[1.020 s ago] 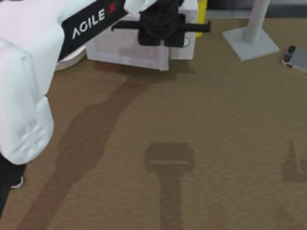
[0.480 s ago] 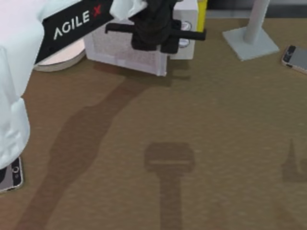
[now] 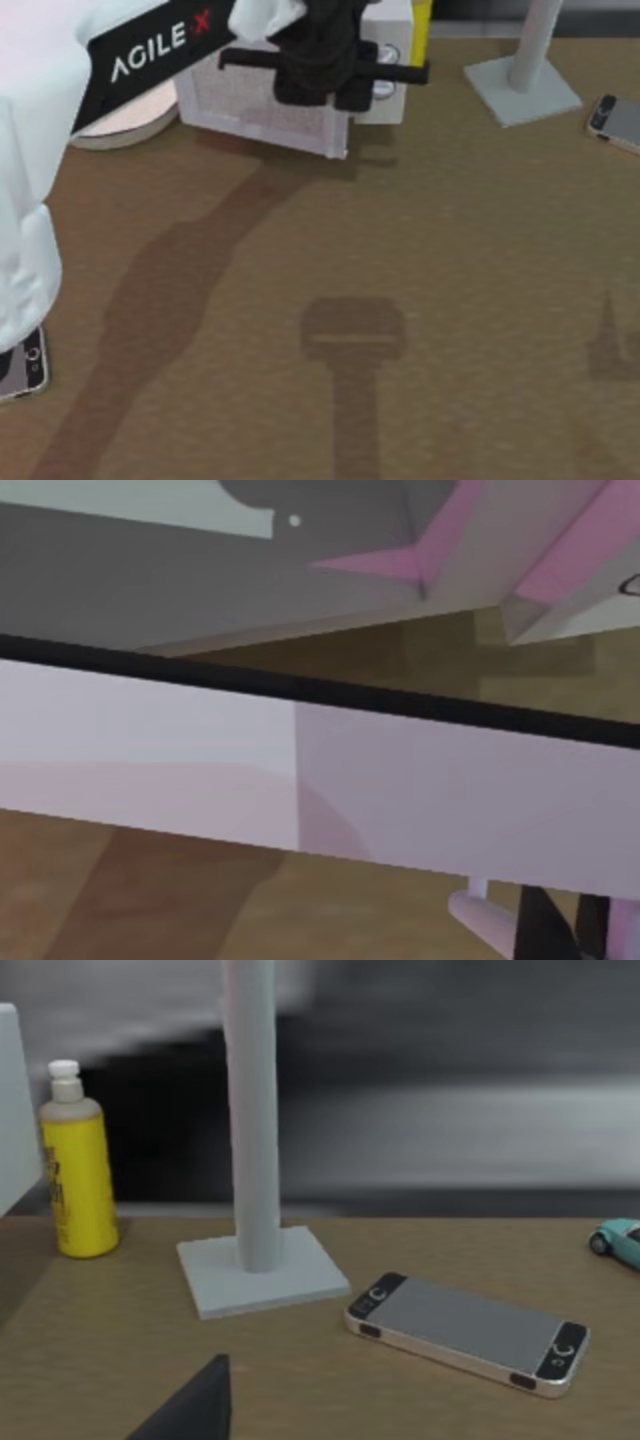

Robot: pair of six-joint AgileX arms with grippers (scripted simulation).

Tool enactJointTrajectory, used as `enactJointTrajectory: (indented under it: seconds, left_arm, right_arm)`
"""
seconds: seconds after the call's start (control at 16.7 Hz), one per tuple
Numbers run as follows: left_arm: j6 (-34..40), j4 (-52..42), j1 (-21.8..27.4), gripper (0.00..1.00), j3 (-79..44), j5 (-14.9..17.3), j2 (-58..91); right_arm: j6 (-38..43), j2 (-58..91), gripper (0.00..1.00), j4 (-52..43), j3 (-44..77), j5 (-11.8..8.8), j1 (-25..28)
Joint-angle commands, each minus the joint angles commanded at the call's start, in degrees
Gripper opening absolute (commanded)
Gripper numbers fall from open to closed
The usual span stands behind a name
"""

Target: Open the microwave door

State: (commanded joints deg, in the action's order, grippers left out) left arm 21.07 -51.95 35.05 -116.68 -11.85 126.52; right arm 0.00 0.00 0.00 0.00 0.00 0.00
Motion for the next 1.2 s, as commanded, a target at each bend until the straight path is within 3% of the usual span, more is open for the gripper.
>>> enactJointTrajectory:
  seconds: [0.96, 1.2]
  left_arm:
    - [0.1, 0.1, 0.4, 0.00, 0.3, 0.3, 0.1]
    - [-3.2, 2.6, -0.4, 0.00, 5.1, 1.6, -3.2]
  right_arm:
    - [0.0, 0.0, 1.00, 0.0, 0.0, 0.0, 0.0]
    - [0.0, 0.0, 1.00, 0.0, 0.0, 0.0, 0.0]
